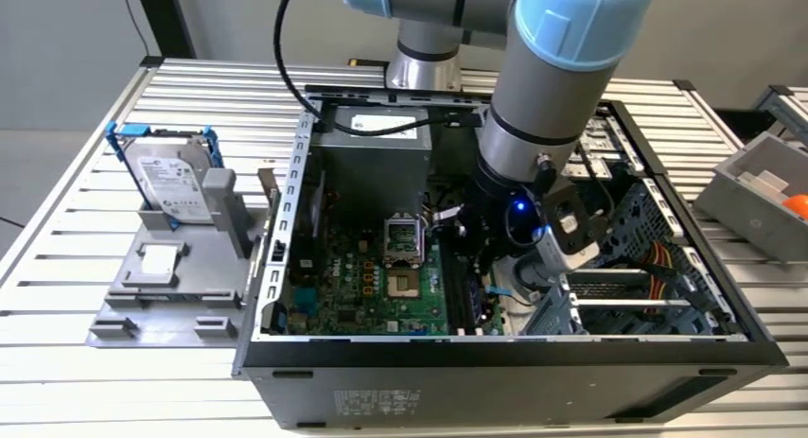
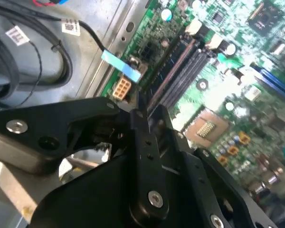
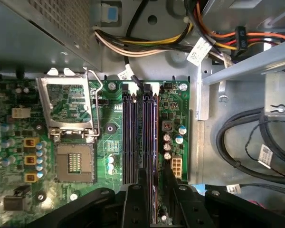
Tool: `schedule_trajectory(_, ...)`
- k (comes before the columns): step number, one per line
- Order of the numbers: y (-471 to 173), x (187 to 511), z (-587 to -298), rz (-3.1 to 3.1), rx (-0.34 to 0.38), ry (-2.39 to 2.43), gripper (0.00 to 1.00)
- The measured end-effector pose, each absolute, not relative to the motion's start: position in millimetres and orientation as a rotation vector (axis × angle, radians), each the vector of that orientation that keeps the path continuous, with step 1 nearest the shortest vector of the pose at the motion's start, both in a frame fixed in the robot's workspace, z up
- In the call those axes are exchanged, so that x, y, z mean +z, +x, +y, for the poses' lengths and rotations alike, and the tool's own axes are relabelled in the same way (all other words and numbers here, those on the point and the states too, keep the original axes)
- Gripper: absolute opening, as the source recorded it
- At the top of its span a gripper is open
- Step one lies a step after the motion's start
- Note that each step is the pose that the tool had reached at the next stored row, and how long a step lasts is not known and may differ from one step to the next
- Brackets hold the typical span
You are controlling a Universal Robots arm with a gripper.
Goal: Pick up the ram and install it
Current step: 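Insert the ram into the slot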
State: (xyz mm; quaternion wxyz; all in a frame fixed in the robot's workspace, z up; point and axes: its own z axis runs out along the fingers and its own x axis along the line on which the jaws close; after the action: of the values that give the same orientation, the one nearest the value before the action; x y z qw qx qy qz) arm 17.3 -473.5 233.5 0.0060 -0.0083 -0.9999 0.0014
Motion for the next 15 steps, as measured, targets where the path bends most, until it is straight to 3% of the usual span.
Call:
schedule_trajectory(6,17,250,-473,-3.126,0.003,-0.027,1.00)
schedule_trajectory(7,17,250,-473,-3.126,0.002,-0.027,0.00)
schedule_trajectory(15,17,250,-473,-3.126,-0.002,-0.027,0.00)
